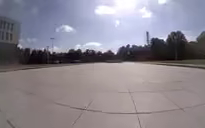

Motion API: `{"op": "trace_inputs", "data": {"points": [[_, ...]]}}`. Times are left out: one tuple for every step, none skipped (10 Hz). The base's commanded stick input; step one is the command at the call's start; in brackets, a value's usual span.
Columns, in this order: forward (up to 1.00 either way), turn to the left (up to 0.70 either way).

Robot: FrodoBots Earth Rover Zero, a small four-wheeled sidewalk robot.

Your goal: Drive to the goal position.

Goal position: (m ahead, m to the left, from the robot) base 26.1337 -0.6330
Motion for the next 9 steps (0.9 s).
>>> {"op": "trace_inputs", "data": {"points": [[0.7, 0.0], [0.7, 0.0], [0.7, 0.0], [0.7, 0.0], [0.7, 0.0], [0.7, 0.0], [0.7, 0.0], [0.7, 0.0], [0.7, 0.0]]}}
